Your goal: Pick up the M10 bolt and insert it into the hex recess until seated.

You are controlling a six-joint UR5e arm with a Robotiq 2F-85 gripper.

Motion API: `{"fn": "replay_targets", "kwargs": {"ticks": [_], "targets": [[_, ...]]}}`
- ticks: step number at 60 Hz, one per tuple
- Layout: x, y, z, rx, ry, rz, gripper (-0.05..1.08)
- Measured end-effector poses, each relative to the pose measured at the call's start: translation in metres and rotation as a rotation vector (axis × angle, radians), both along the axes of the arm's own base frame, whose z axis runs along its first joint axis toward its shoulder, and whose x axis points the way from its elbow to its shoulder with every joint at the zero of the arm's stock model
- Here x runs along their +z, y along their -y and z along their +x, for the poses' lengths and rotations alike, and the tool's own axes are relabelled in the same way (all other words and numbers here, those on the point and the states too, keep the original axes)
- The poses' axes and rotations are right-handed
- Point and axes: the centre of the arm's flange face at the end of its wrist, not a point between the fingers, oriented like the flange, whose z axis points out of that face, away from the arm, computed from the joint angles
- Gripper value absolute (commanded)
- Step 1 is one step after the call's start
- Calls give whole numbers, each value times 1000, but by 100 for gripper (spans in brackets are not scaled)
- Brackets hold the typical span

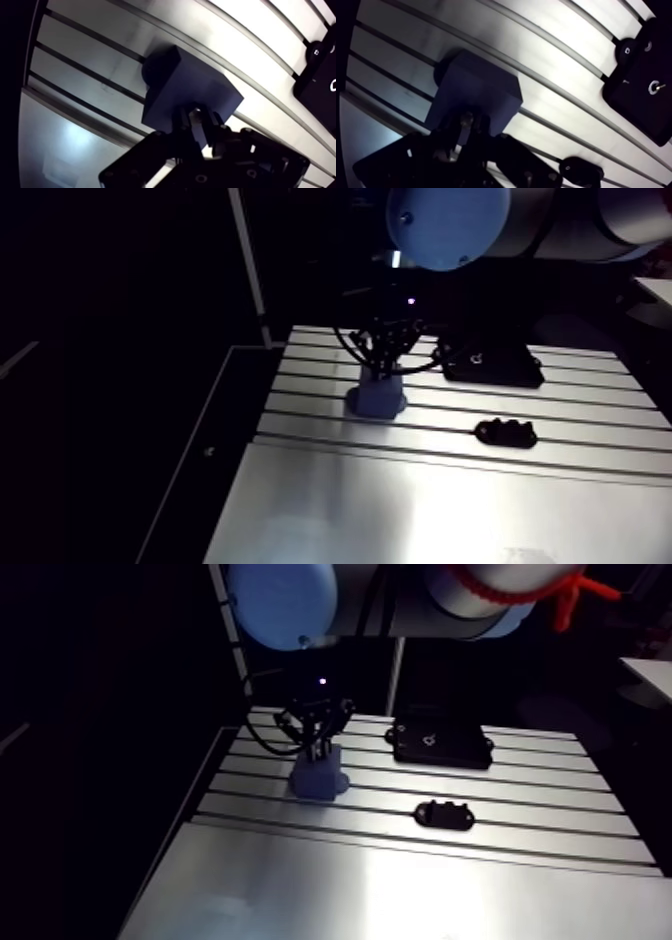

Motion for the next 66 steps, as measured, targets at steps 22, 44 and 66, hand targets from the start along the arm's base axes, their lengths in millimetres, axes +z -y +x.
{"fn": "replay_targets", "kwargs": {"ticks": [22, 44, 66], "targets": [[-1, 0, 1, 44, 2, -5, 47], [-2, 0, 3, 44, 6, -3, 2], [13, 0, -4, -25, -34, -7, 4]]}}
